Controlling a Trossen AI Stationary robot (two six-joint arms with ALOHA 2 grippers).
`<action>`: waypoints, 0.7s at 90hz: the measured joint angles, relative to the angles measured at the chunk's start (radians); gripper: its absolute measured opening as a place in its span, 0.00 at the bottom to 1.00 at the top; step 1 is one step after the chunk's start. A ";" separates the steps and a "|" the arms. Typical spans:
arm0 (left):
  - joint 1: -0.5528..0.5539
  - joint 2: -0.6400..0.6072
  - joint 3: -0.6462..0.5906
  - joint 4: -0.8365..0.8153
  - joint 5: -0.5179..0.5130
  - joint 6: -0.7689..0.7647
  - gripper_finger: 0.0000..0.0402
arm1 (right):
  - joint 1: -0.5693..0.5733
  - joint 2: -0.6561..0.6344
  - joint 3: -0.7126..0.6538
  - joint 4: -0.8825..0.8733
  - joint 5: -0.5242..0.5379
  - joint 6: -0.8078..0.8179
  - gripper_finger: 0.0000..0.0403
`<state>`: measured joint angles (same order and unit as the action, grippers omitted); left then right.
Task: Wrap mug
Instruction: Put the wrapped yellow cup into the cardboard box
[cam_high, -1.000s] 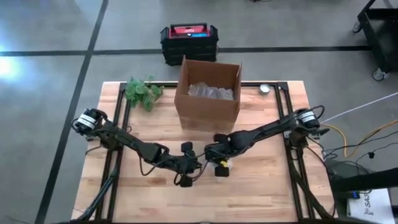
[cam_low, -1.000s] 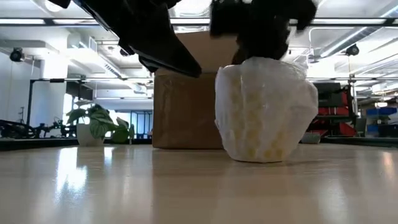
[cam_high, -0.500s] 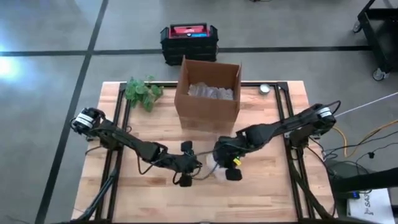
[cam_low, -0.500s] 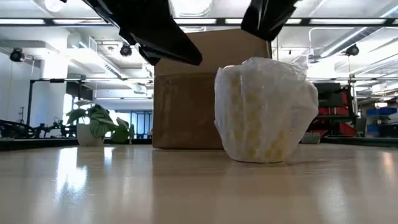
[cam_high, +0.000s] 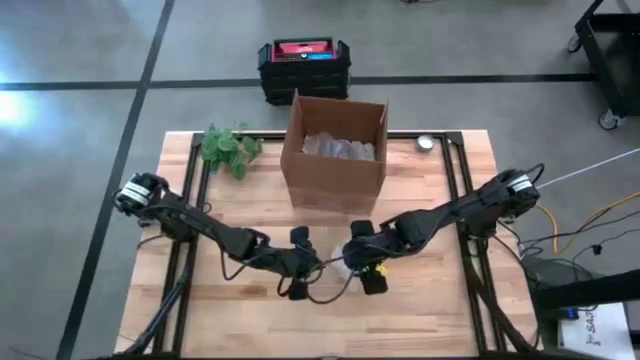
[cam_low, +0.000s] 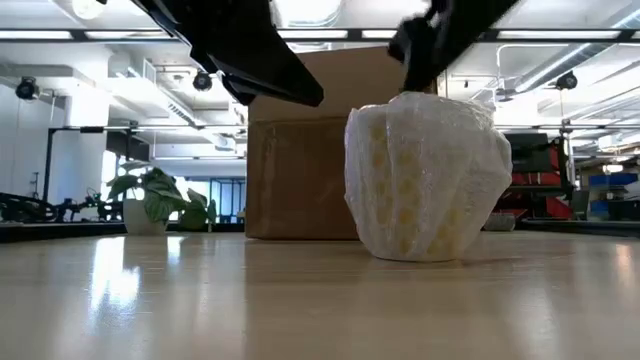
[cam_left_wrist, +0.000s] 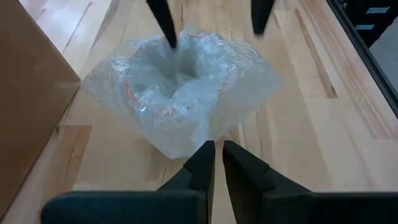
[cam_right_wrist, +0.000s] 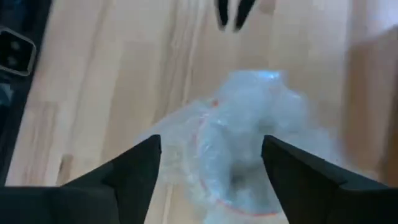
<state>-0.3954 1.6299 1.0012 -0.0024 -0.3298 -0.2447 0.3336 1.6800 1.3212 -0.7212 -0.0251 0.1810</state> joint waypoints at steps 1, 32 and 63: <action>0.000 0.000 0.000 0.000 0.000 0.000 0.05 | 0.000 0.006 0.000 -0.002 -0.006 0.000 0.66; 0.000 0.000 0.000 -0.007 0.000 0.000 0.05 | 0.009 0.182 0.028 0.024 0.004 -0.072 0.43; -0.004 -0.046 -0.002 -0.044 0.000 0.000 0.05 | 0.009 0.124 0.079 -0.035 -0.008 -0.091 0.09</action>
<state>-0.3992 1.5838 0.9997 -0.0461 -0.3298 -0.2443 0.3424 1.8040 1.4003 -0.7563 -0.0334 0.0902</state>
